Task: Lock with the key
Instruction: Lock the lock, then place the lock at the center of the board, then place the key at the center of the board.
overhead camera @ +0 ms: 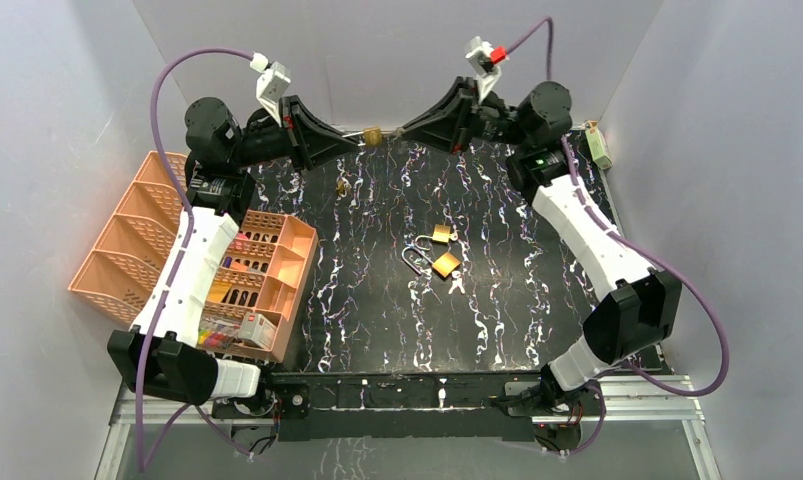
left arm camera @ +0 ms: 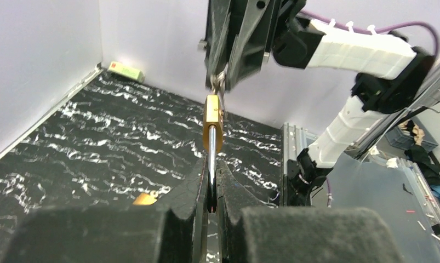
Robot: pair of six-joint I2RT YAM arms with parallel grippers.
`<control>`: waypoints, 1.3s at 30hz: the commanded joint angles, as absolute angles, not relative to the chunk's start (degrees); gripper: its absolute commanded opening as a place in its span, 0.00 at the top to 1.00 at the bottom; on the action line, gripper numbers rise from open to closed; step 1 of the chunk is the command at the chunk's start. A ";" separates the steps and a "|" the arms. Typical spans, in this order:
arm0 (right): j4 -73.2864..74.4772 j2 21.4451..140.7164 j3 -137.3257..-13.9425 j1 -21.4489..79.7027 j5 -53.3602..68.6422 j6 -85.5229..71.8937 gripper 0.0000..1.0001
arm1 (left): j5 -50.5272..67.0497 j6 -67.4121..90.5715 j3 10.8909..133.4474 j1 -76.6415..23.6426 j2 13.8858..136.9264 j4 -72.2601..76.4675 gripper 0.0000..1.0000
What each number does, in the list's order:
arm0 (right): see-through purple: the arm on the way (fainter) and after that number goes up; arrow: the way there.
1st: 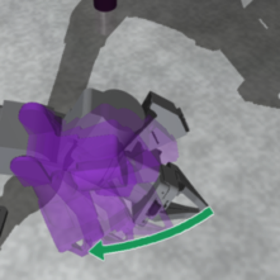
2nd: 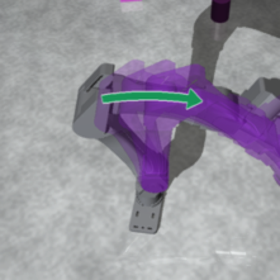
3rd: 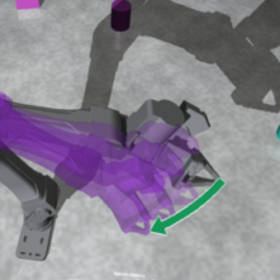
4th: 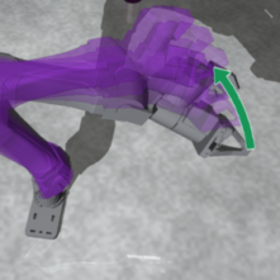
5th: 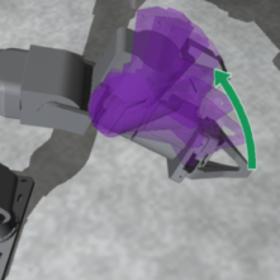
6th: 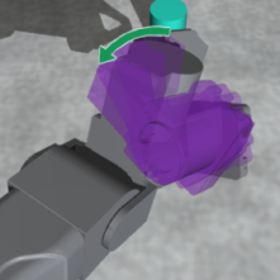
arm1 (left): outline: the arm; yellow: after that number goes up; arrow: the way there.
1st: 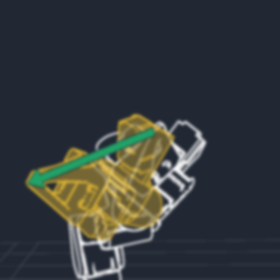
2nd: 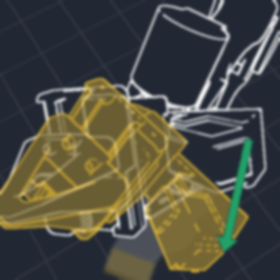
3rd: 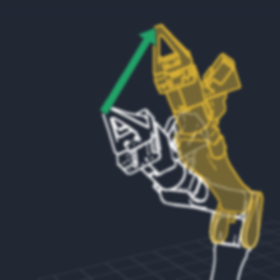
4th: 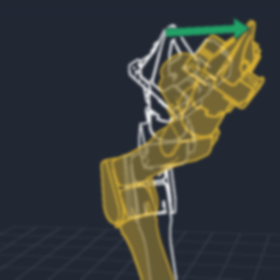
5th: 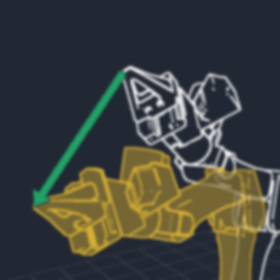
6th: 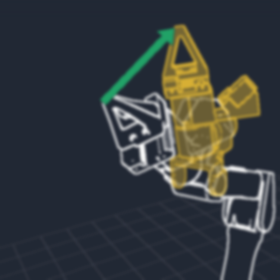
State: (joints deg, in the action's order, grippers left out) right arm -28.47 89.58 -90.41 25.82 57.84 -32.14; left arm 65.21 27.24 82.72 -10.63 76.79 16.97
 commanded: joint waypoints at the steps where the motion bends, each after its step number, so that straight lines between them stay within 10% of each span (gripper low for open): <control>1: -38.51 85.13 -86.70 19.21 60.20 -38.25 1.00 | 62.79 16.76 85.65 -9.79 75.78 4.96 1.00; 23: -15.13 91.59 -73.97 25.27 17.40 -21.19 1.00 | -4.11 4.65 104.67 -21.35 104.36 -36.22 1.00; 39: -10.66 125.49 -99.28 28.06 11.23 -22.97 1.00 | -8.18 1.14 144.19 -24.01 138.36 -56.33 1.00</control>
State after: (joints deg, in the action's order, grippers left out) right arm -9.82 120.99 -90.02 26.87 11.70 -22.52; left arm -8.49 2.50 136.66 -23.46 136.42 -48.16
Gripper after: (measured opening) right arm 0.020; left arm 0.030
